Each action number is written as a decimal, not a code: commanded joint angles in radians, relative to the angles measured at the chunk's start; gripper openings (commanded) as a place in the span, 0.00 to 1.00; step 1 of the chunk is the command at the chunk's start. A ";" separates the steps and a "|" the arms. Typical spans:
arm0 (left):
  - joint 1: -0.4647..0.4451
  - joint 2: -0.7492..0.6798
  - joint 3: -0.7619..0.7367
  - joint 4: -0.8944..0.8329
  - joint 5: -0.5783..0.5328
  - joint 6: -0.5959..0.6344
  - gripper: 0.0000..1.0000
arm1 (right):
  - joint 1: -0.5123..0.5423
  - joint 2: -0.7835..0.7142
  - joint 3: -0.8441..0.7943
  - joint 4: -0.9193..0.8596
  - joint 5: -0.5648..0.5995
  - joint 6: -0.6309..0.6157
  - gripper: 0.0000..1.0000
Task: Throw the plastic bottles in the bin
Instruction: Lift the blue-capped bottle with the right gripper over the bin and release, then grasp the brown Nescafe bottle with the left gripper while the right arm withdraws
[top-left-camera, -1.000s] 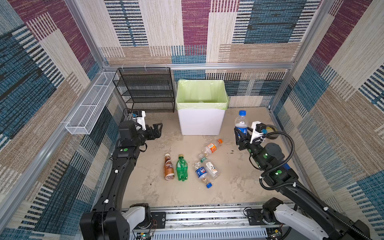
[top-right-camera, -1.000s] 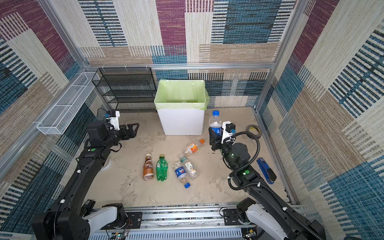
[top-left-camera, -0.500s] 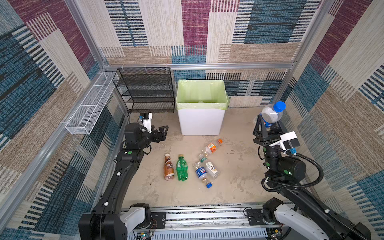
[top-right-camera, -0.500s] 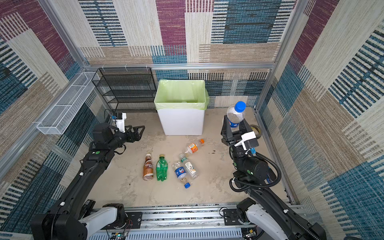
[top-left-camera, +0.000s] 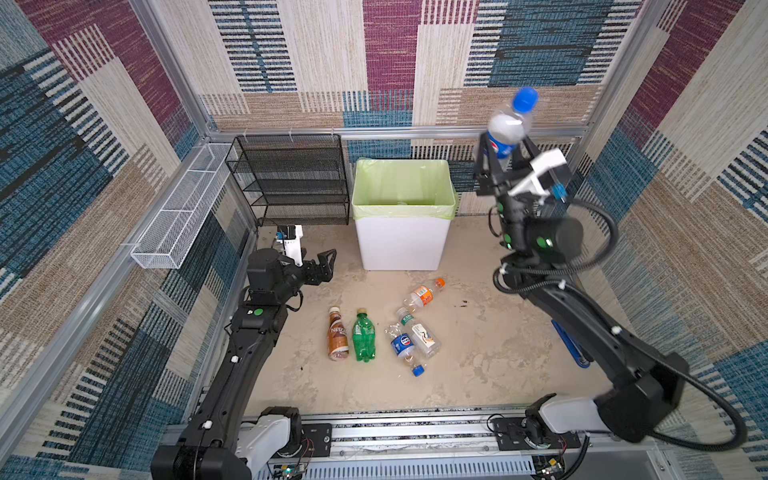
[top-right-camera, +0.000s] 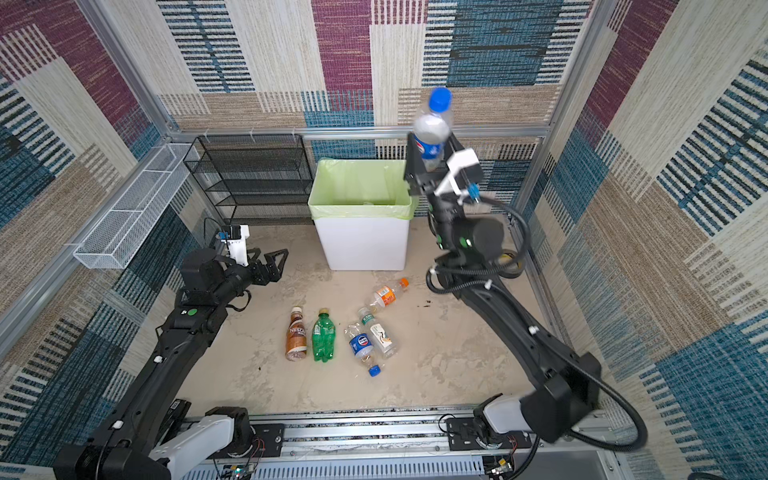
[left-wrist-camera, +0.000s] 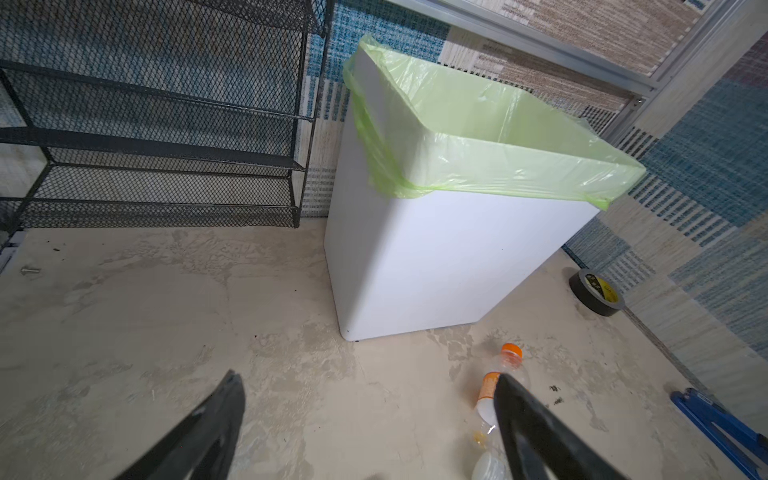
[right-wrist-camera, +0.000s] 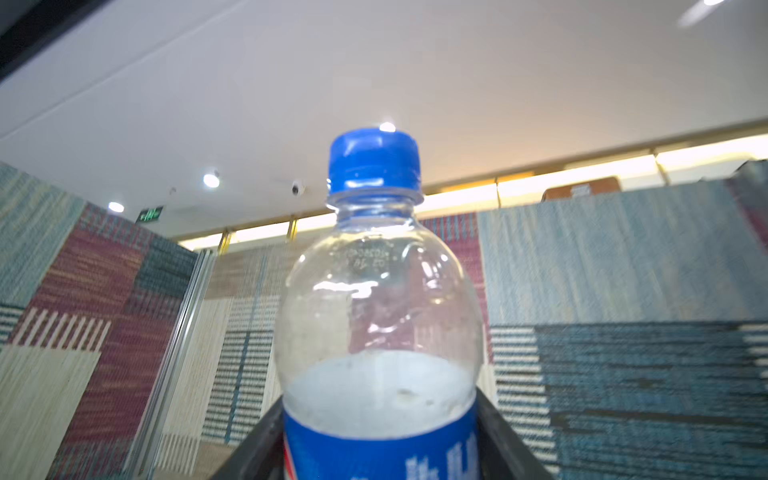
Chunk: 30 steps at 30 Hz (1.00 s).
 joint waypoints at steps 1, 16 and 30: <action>-0.004 -0.049 -0.029 -0.112 -0.098 -0.134 0.94 | -0.003 0.291 0.504 -0.817 -0.073 0.116 0.71; -0.030 -0.269 -0.232 -0.352 -0.089 -0.236 0.97 | -0.130 0.075 0.173 -0.600 -0.094 0.241 0.99; -0.176 -0.098 -0.323 -0.349 -0.167 -0.323 0.95 | -0.261 -0.353 -0.496 -0.425 -0.014 0.303 0.99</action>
